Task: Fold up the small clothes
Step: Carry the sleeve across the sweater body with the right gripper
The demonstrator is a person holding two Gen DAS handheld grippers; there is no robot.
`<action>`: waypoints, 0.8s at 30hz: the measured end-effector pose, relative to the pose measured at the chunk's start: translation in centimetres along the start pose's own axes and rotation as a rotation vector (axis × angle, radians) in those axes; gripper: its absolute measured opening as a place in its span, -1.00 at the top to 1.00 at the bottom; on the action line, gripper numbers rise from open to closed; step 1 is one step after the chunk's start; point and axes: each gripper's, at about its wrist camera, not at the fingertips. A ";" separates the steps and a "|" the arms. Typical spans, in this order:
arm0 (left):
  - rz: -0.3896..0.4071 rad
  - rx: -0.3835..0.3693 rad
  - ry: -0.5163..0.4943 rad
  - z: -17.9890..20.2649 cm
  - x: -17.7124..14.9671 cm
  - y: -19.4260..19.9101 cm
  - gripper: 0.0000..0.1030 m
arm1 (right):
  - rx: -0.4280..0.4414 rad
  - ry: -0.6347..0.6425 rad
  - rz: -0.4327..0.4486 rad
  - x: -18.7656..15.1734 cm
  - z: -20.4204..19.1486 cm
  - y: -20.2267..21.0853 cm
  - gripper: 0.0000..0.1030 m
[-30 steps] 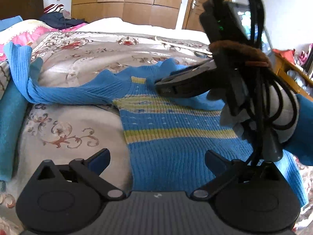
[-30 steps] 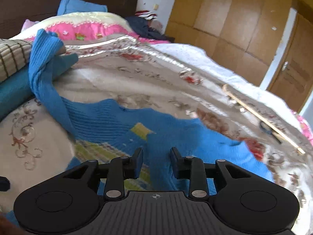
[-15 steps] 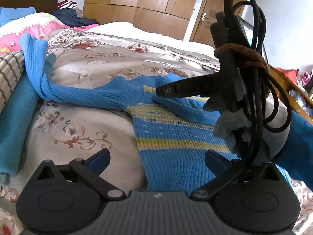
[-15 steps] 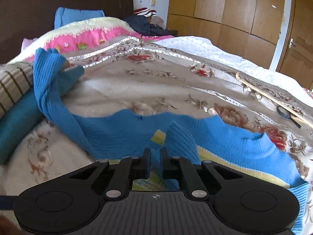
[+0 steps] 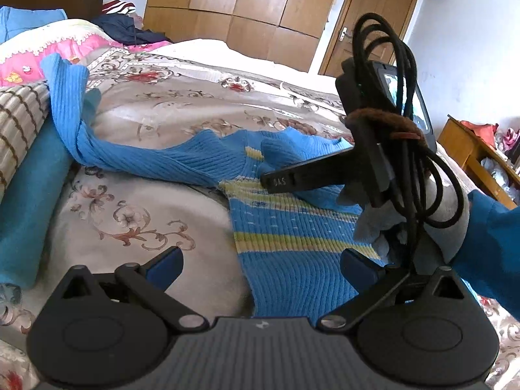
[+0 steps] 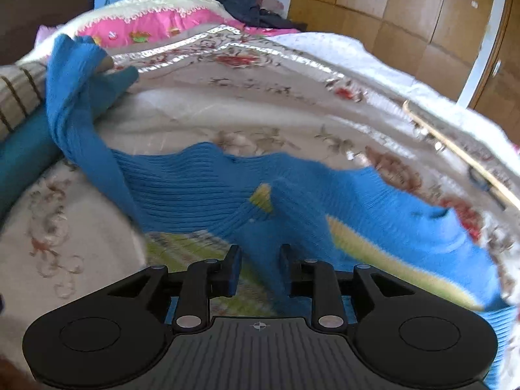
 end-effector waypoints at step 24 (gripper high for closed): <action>0.209 0.209 0.200 -5.8 0.6 3.0 -1.00 | 0.468 -0.024 -0.065 12.2 -7.7 -4.0 0.42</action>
Point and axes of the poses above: each gripper's, at about its wrist camera, not at the fingertips, and y roughly against the way its jaws point, z to its right, x to its top
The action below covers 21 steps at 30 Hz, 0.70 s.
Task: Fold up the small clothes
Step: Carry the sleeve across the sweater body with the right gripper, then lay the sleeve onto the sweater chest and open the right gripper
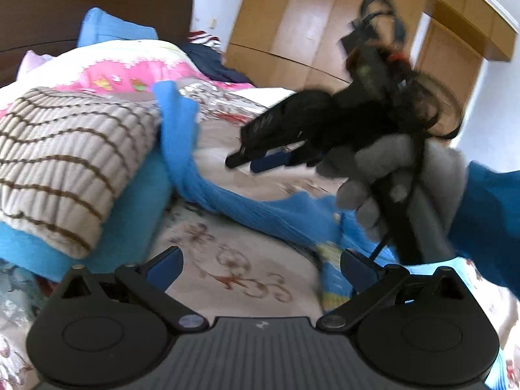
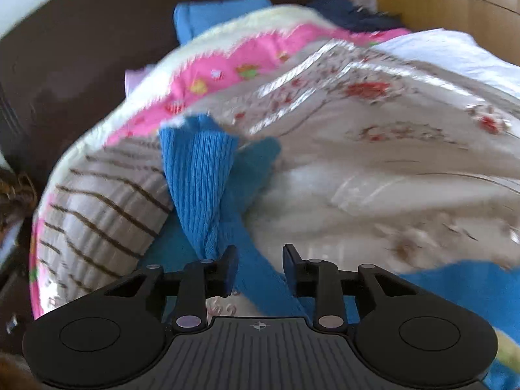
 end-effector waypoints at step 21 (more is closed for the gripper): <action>-0.037 0.002 -0.067 1.3 -0.5 -1.9 -1.00 | -0.011 -0.300 0.307 -3.6 3.5 9.3 0.93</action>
Point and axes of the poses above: each gripper's, at about its wrist camera, not at the fingertips, and y roughly against the way its jaws point, z to its right, x to its top
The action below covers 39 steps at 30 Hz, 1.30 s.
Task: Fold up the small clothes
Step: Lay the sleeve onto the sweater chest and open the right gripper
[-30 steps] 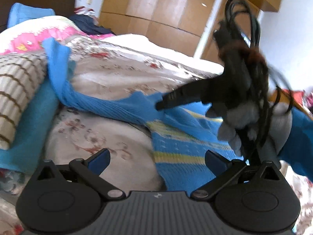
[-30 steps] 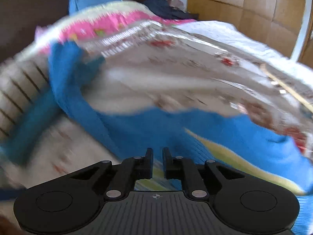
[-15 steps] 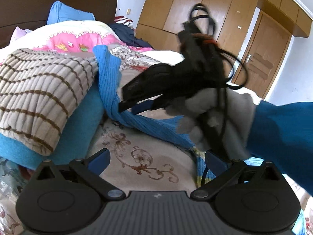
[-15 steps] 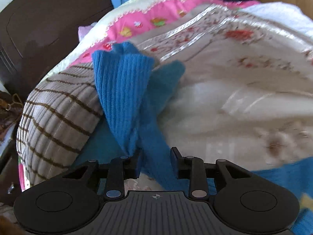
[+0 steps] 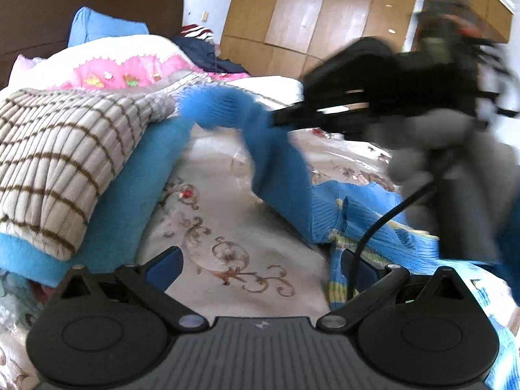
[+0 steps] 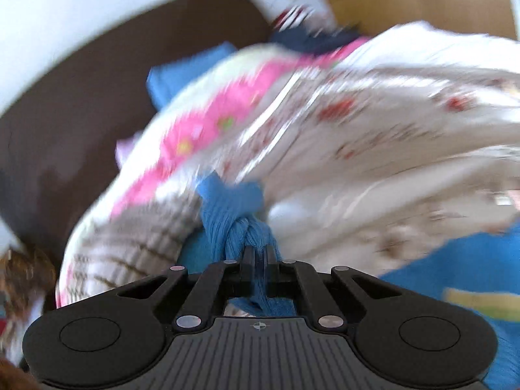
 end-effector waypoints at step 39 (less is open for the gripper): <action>0.083 -0.213 -0.406 9.3 -1.3 0.2 -1.00 | -0.243 -0.422 0.403 -8.2 9.2 17.8 0.85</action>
Point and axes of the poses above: each gripper's, at about its wrist camera, not at the fingertips, and y roughly against the way its jaws point, z to its right, x to its top
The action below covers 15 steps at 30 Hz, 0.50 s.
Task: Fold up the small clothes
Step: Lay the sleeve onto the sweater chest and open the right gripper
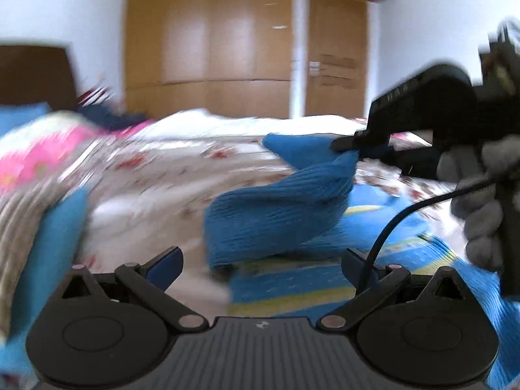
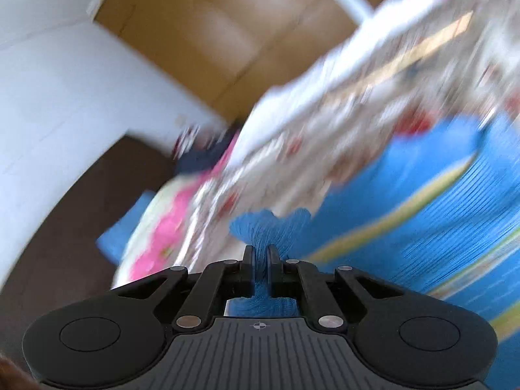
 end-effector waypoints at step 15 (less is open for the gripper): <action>-0.267 -0.029 -0.004 3.5 -0.2 -4.0 -1.00 | -0.344 0.207 -0.024 -2.6 2.4 0.8 0.77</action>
Point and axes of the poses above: each gripper's, at about its wrist camera, not at the fingertips, and y roughly against the way its jaws point, z to its right, x to its top
